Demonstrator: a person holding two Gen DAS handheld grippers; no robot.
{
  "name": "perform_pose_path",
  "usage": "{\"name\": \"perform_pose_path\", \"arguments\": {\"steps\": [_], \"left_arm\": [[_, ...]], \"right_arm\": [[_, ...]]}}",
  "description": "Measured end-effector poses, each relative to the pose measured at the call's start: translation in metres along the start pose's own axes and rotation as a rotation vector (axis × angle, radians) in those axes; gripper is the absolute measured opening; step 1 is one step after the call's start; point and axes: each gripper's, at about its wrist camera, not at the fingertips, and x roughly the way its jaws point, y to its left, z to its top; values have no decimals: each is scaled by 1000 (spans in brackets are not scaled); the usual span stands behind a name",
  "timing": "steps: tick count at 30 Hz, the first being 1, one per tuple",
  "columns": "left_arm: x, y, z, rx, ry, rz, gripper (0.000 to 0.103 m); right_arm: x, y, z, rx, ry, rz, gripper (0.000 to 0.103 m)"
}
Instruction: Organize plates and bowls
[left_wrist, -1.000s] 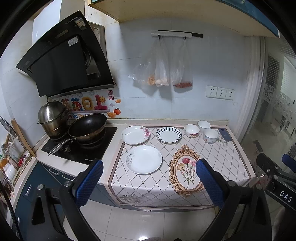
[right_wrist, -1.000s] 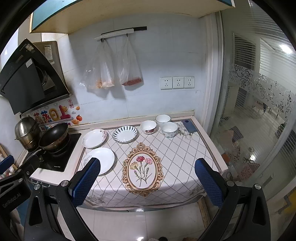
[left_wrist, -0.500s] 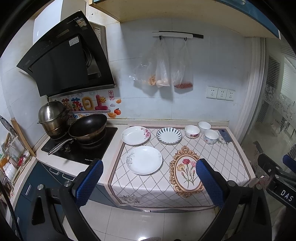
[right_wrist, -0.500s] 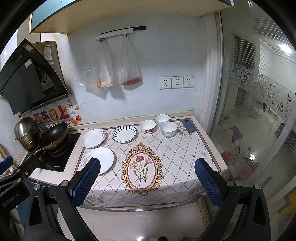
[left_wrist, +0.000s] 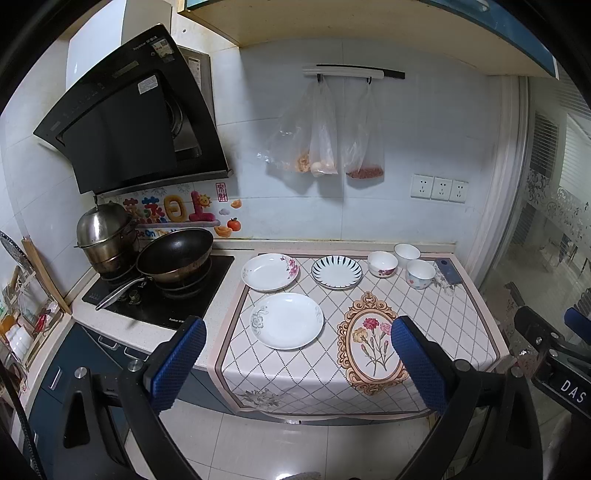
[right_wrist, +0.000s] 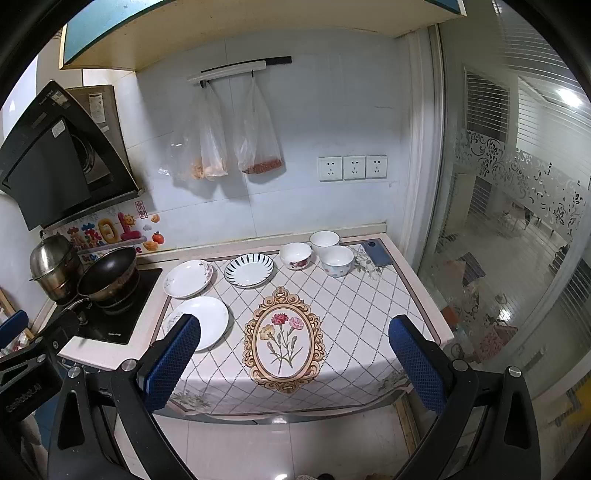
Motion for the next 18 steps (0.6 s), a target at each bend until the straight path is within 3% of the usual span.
{"name": "perform_pose_path", "arguments": {"steps": [11,15,18], "left_arm": [[11,6,0,-6,4,5,103],[45,32,-2,-20,8,56,103],[89,62,-3,-45,67,83,103]], "right_arm": [[5,5,-4,5,15,11,103],[24,12,-2,20,6,54,103],[59,28,1,-3,24,96,103]]}}
